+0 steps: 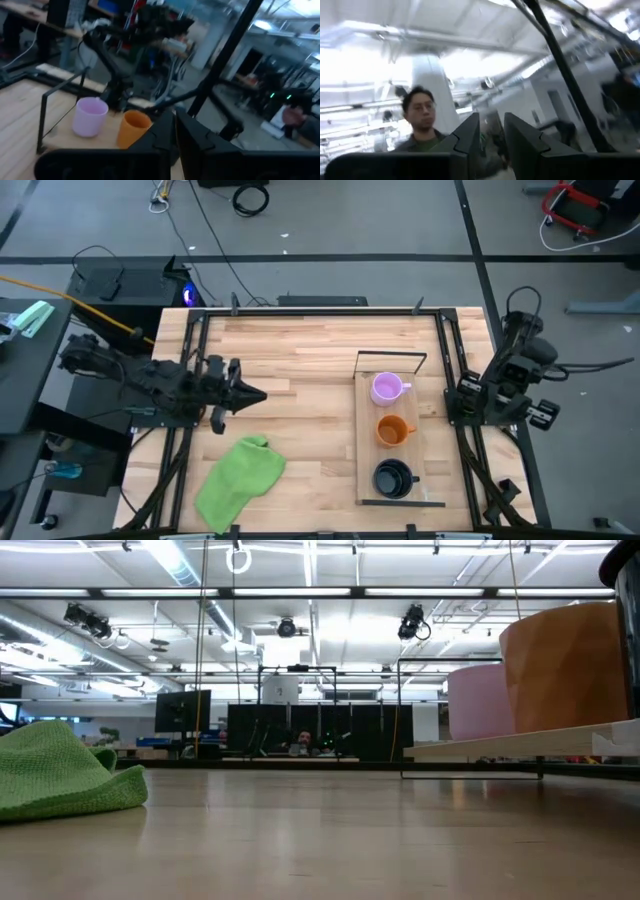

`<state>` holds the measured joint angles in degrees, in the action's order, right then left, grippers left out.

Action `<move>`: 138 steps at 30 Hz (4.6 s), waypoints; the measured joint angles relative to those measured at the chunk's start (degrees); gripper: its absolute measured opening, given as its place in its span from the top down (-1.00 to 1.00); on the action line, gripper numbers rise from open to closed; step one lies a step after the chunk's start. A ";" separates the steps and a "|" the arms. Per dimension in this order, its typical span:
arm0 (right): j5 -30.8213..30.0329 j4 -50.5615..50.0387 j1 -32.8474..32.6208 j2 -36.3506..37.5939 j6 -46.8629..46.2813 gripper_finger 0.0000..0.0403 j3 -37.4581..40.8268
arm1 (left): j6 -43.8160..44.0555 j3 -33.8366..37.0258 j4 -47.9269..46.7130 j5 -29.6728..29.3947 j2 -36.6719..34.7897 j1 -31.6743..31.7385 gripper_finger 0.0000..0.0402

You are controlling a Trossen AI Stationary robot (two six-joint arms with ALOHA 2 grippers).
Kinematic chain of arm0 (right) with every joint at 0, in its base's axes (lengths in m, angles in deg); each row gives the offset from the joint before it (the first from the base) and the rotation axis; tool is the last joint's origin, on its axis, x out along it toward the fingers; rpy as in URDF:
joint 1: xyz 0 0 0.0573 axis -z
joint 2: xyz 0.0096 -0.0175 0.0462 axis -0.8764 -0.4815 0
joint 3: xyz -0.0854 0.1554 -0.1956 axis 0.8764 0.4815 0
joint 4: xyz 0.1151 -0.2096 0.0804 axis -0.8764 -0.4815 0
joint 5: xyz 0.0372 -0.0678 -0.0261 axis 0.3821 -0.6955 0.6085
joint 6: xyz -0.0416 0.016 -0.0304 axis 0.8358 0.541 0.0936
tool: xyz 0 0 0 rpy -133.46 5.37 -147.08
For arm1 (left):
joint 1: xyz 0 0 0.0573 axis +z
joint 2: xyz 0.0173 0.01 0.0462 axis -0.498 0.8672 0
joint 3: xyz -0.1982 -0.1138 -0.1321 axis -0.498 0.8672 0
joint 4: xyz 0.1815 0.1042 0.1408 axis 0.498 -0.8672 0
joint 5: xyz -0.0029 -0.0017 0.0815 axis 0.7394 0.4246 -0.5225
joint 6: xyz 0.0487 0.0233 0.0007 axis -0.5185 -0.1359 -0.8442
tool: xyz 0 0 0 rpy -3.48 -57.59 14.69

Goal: Stack small to large cups/mugs on shelf
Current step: Return to Home Position

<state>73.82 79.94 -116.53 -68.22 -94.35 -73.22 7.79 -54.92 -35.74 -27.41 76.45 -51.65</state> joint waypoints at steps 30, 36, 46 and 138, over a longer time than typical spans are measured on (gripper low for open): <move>14.60 22.16 13.43 14.25 11.98 0.51 24.32 | -2.12 36.62 47.23 15.32 -8.63 11.33 0.84; 14.77 14.42 21.00 18.62 12.83 0.51 24.32 | -2.28 36.38 47.31 20.84 -8.67 19.22 0.87; 16.08 5.29 29.31 20.42 11.57 0.51 24.32 | -2.16 36.37 44.57 24.58 -8.65 30.10 0.82; 16.74 8.85 29.43 20.31 5.86 0.51 29.77 | -6.86 41.78 39.34 24.10 -35.87 32.65 0.87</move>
<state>90.56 88.79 -87.10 -47.92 -88.49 -43.45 0.93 -13.14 3.60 -3.31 40.58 -18.99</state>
